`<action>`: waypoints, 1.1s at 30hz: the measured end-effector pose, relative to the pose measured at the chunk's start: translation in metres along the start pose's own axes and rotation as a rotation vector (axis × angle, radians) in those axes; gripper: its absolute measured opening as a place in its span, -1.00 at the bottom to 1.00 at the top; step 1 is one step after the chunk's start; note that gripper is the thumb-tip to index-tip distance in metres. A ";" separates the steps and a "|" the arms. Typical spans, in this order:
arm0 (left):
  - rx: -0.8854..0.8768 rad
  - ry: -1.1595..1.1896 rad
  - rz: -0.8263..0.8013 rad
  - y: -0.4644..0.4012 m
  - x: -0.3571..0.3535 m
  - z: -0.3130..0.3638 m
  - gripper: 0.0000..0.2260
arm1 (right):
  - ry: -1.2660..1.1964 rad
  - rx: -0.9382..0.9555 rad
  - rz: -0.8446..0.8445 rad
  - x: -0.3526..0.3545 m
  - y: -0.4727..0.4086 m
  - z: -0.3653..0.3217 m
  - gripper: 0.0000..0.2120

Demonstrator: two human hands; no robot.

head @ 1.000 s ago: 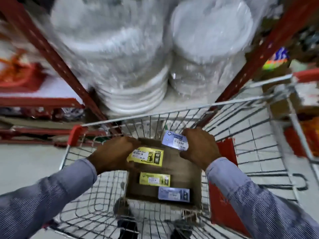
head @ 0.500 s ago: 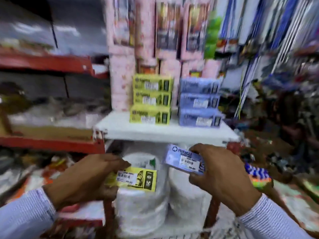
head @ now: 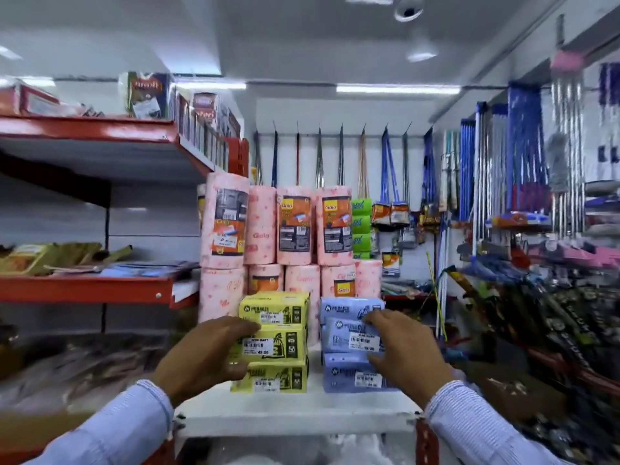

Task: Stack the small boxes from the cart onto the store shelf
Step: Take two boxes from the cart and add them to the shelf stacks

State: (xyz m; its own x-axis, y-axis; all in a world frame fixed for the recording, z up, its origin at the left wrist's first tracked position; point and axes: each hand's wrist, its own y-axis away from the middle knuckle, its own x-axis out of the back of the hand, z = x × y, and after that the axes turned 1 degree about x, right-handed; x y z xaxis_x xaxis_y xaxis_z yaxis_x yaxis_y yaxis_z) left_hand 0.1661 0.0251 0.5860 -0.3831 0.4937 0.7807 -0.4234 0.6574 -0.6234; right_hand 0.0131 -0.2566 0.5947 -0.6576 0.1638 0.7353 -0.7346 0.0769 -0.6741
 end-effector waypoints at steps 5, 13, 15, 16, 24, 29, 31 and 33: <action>0.043 0.006 -0.069 -0.027 -0.023 -0.007 -0.45 | 0.101 0.017 -0.031 -0.029 -0.015 0.004 -0.56; 0.058 0.021 -0.103 -0.038 -0.047 -0.017 -0.51 | 0.109 -0.002 -0.103 -0.057 -0.024 0.011 -0.54; 0.059 0.028 -0.102 -0.039 -0.048 -0.017 -0.52 | 0.073 -0.012 -0.106 -0.060 -0.026 0.012 -0.58; 0.059 0.030 -0.099 -0.039 -0.048 -0.017 -0.52 | 0.072 -0.009 -0.104 -0.060 -0.026 0.011 -0.60; 0.063 0.025 -0.094 -0.035 -0.049 -0.022 -0.56 | 0.034 -0.004 -0.082 -0.062 -0.023 0.013 -0.65; 0.101 0.033 -0.085 -0.034 -0.052 -0.016 -0.61 | 0.047 -0.003 -0.078 -0.063 -0.023 0.011 -0.70; 0.091 0.016 -0.081 -0.031 -0.052 -0.012 -0.61 | 0.058 0.003 -0.057 -0.064 -0.021 0.011 -0.69; 0.061 -0.027 -0.047 -0.023 -0.053 -0.007 -0.55 | 0.059 0.023 -0.026 -0.068 -0.015 0.010 -0.63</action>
State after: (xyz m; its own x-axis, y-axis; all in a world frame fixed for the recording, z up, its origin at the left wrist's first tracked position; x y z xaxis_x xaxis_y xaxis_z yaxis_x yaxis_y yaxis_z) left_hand 0.2022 -0.0126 0.5591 -0.3834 0.4467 0.8084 -0.4905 0.6431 -0.5880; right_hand 0.0667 -0.2788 0.5556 -0.6276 0.2197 0.7469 -0.7556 0.0597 -0.6524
